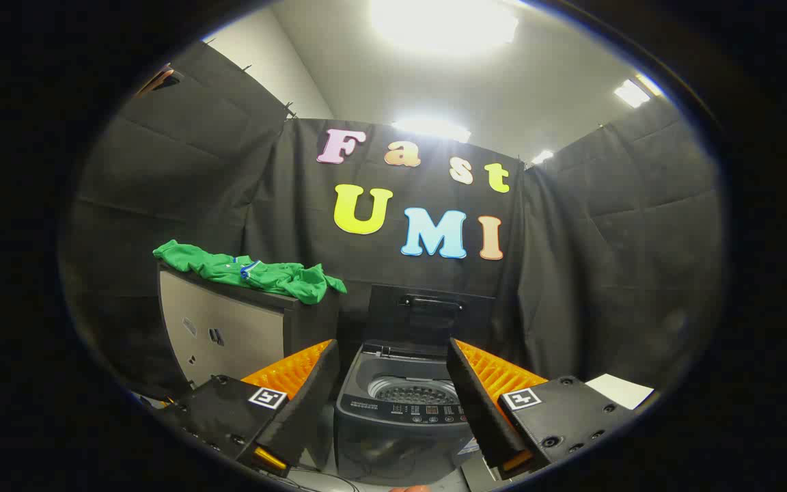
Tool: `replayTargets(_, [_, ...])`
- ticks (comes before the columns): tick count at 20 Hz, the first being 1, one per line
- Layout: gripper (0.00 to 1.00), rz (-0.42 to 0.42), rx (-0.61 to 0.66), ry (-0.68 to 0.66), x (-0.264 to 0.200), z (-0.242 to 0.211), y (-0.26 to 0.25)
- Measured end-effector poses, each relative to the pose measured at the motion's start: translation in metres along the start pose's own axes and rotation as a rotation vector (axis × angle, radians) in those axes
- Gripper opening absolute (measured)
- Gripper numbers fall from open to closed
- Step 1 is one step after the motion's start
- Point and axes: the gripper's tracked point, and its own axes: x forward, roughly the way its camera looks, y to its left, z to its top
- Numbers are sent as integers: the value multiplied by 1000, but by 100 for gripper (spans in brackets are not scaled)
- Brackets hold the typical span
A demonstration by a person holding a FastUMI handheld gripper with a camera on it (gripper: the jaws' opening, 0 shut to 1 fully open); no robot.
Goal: Put the clothes into the washing machine and then close the washing machine lid.
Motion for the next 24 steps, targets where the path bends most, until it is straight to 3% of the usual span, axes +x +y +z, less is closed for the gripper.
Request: replayTargets(24, [98,-15,12,26,-4,-9,-8])
